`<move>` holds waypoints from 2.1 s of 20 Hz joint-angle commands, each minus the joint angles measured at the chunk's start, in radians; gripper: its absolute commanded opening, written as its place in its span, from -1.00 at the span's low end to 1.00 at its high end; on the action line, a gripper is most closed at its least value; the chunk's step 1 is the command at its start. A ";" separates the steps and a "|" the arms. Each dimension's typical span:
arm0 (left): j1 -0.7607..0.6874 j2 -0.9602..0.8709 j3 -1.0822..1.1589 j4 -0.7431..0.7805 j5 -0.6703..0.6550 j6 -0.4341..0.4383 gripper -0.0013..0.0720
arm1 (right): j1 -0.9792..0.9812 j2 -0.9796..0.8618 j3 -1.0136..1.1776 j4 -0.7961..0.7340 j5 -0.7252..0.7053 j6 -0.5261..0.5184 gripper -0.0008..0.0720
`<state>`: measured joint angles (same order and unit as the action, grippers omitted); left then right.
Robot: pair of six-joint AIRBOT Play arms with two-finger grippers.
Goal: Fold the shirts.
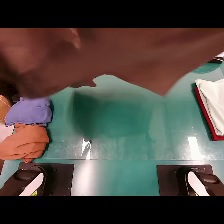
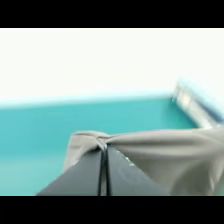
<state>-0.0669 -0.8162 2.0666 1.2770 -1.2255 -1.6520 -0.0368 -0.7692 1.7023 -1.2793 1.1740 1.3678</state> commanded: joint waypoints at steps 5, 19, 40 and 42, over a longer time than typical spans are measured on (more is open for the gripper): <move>0.001 -0.005 0.135 -0.057 0.049 -0.027 -0.91 | 0.000 -0.045 0.375 -0.217 0.227 0.050 -0.94; 0.001 -0.503 -0.674 0.049 0.106 0.098 -0.91 | 0.000 -0.689 -0.121 -0.200 0.335 0.048 -0.94; 0.001 -0.756 -0.565 0.081 0.037 0.141 -0.90 | 0.010 -0.866 -0.085 -0.082 0.183 0.037 -0.94; 0.001 -0.756 -0.660 0.050 0.075 0.141 -0.90 | 0.026 -0.827 -0.209 -0.081 0.119 0.037 -0.94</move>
<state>-0.0654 -1.5715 1.5078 1.3724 -1.1450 -1.5116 -0.0257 -1.6455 1.6455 -1.3701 1.3617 1.4044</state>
